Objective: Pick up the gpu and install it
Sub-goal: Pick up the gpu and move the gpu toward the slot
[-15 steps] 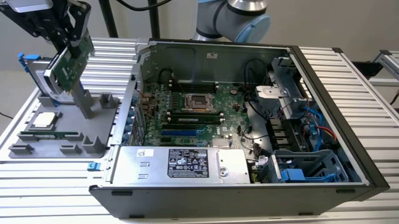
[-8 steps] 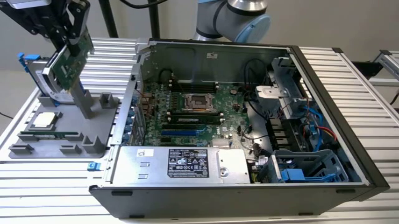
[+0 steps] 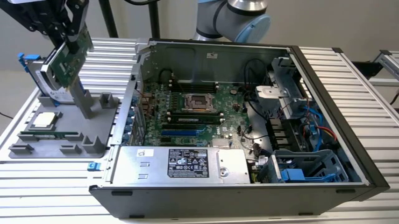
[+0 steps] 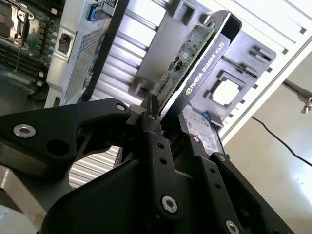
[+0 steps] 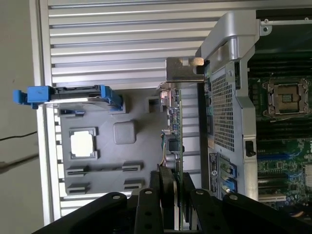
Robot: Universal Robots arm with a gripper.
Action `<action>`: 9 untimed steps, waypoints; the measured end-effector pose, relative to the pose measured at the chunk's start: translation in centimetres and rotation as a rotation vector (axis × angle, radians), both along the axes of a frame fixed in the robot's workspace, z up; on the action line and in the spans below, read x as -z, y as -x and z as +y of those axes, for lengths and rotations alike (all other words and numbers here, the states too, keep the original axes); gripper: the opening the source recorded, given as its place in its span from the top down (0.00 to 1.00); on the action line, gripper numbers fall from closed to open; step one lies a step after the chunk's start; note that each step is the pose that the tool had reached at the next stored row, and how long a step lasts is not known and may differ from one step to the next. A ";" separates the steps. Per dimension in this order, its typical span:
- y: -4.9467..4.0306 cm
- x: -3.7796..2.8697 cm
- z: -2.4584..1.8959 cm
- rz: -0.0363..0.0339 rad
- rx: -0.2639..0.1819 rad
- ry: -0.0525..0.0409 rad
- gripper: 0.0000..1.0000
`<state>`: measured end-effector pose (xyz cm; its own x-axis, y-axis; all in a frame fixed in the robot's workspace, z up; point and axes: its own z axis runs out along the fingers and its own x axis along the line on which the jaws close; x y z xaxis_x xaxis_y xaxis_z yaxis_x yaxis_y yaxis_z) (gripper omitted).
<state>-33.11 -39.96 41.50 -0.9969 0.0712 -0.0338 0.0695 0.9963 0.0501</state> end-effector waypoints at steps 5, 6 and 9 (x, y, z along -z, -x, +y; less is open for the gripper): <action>0.00 -0.38 0.00 0.0000 0.000 0.0000 1.00; 0.00 -0.45 0.00 0.0000 0.000 0.0000 1.00; 0.00 -0.63 0.00 -0.0001 0.000 0.0000 1.00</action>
